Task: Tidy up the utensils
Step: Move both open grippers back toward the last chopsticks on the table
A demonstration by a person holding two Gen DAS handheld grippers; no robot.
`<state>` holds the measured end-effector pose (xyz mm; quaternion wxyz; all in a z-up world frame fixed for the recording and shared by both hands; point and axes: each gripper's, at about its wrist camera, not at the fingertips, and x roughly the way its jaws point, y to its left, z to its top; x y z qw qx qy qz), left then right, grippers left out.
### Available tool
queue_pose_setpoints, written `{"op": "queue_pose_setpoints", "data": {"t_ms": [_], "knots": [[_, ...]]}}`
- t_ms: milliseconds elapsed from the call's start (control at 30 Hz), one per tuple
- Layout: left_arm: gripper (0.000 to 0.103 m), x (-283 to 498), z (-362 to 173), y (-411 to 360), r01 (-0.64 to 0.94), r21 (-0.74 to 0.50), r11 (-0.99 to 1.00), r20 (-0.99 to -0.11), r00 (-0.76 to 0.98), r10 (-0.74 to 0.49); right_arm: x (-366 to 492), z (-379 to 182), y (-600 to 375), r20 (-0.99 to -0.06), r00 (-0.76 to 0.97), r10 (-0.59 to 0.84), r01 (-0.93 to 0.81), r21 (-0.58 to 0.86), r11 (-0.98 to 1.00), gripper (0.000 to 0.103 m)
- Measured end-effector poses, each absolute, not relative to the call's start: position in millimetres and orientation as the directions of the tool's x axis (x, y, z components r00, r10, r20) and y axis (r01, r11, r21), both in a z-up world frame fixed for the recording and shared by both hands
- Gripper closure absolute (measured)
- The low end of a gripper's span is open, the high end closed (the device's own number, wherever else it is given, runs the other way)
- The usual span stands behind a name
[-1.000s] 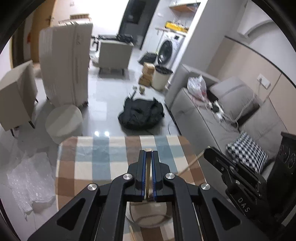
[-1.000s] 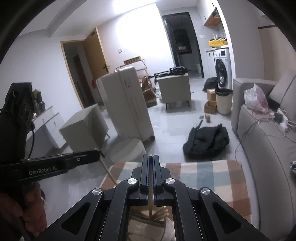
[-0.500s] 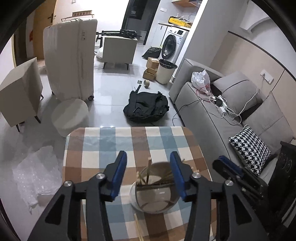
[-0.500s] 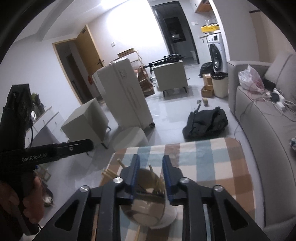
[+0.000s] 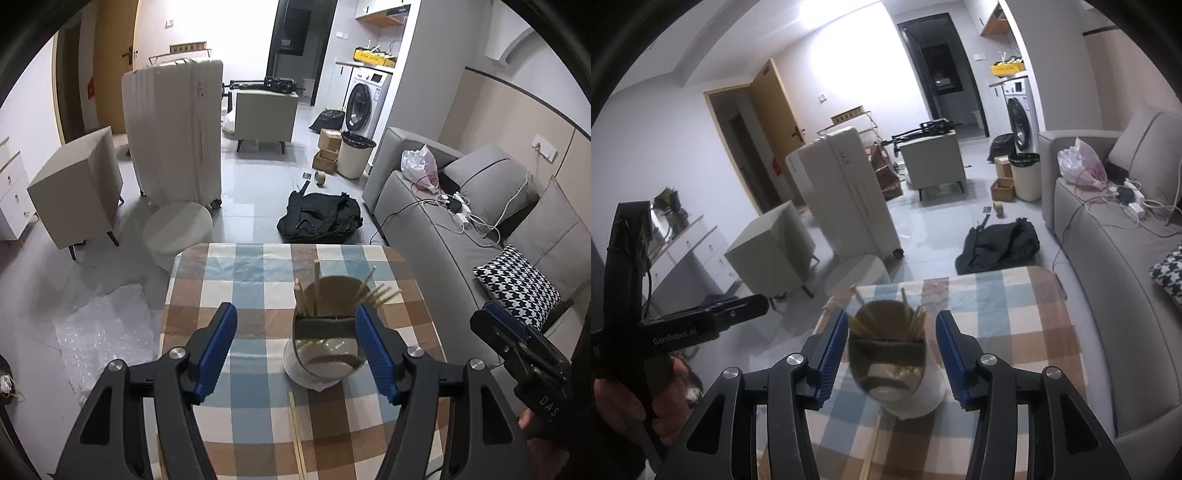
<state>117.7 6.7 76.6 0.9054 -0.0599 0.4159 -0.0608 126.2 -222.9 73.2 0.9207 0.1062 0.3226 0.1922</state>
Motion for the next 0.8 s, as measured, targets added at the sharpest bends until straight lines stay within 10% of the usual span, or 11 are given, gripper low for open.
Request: {"op": "queue_pose_setpoints", "data": {"t_ms": [267, 800], "knots": [[0.020, 91.3, 72.9, 1.0, 0.044, -0.115, 0.992, -0.724, 0.680, -0.115, 87.3, 69.6, -220.4, -0.532, 0.727, 0.435, -0.288, 0.340, 0.895, 0.037], [0.016, 58.0, 48.2, -2.4, 0.035, -0.091, 0.995, -0.723, 0.685, -0.090, 48.8, 42.7, -212.5, -0.559, 0.716, 0.418, -0.275, 0.324, 0.905, 0.014]]}}
